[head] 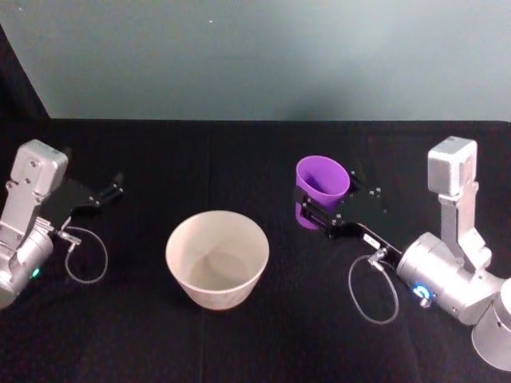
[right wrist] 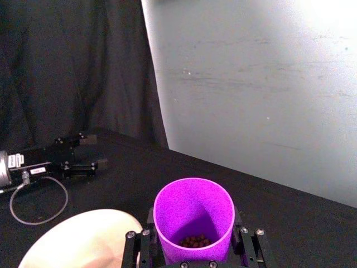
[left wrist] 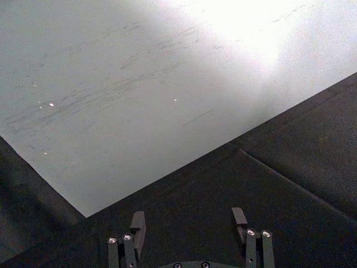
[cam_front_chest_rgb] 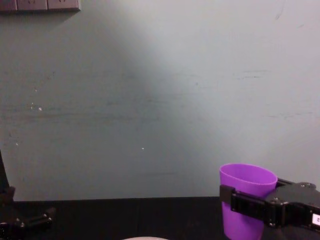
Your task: Pick up the cup and pour the mung beans from the cup into the bowl.
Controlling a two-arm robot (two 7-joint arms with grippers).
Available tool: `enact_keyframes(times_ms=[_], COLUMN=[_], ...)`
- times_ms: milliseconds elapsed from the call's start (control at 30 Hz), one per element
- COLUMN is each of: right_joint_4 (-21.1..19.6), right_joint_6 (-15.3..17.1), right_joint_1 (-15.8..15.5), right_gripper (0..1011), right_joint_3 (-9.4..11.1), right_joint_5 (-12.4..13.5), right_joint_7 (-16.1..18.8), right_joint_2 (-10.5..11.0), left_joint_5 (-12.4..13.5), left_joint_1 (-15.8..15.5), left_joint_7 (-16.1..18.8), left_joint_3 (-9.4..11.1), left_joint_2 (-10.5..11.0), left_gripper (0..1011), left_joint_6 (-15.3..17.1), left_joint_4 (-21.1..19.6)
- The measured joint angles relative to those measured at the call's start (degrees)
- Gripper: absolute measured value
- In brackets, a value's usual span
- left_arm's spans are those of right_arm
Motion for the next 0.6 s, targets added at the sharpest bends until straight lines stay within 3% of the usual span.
enact_keyframes(times_ms=[600], right_joint_4=[-0.1], right_joint_6=[0.1], right_joint_1=[0.1], right_gripper=[723], right_joint_3=[-0.1], right_joint_5=[0.1], right_joint_7=[0.0], right_joint_2=[0.1], left_joint_5=[0.0], left_joint_1=[0.0], left_joint_7=[0.0], left_joint_3=[0.0], left_joint_2=[0.0], left_gripper=[1000], left_joint_6=[0.0], left_joint_4=[0.0])
